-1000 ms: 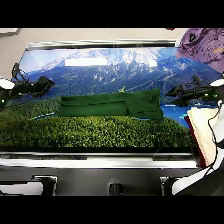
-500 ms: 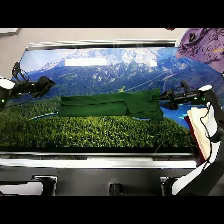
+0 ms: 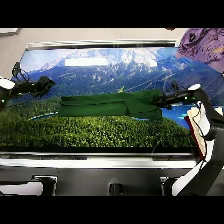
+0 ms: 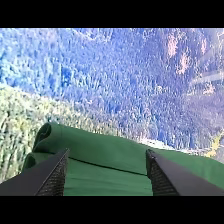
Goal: Fold the clothes and pants, and hang the long-sleeved shirts on hangers.
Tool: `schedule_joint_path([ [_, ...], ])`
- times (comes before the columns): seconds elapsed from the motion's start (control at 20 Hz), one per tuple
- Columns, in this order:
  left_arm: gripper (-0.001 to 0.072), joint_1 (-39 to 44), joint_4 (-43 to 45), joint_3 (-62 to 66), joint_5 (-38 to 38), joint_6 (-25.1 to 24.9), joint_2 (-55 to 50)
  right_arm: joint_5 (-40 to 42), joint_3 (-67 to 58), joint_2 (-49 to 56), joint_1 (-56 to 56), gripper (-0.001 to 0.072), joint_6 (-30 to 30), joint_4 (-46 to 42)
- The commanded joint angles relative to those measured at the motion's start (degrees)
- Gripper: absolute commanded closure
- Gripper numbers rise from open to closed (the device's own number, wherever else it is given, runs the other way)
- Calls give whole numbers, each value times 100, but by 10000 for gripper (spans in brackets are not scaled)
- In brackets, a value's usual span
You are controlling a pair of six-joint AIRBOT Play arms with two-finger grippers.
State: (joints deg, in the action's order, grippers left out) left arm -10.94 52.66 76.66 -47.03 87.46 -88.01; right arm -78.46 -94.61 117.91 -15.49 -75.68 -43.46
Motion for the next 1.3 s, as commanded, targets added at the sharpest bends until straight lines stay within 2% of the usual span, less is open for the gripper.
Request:
schedule_joint_path([
  [0.0,286,164,-94,4,0,24,-24,70,-7,-184,79,688,-160,-83],
  [0.05,452,289,-162,4,0,24,-66,85,-9,-358,66,688,-238,-131],
  [0.15,683,675,-426,4,11,22,-227,136,-9,-813,63,689,-546,-317],
  [0.4,694,2100,-1386,9,450,20,-883,153,-9,-2162,66,689,-1311,-1147],
  [0.5,694,2623,-1722,107,640,20,-1174,-61,-9,-2610,63,688,-1506,-1519],
  [0.65,695,3340,-1781,763,629,28,-1753,-511,-9,-3132,63,688,-1703,-2026],
  [0.95,695,4354,-1792,2758,245,953,-3185,-748,-94,-3654,66,688,-1932,-2363],
  [1.15,695,4813,-2124,4022,-9,1331,-4098,-933,-581,-3654,70,688,-1976,-2306],
  [1.25,695,5016,-2227,4207,74,1523,-4315,-977,-870,-3654,70,688,-1974,-2306],
])
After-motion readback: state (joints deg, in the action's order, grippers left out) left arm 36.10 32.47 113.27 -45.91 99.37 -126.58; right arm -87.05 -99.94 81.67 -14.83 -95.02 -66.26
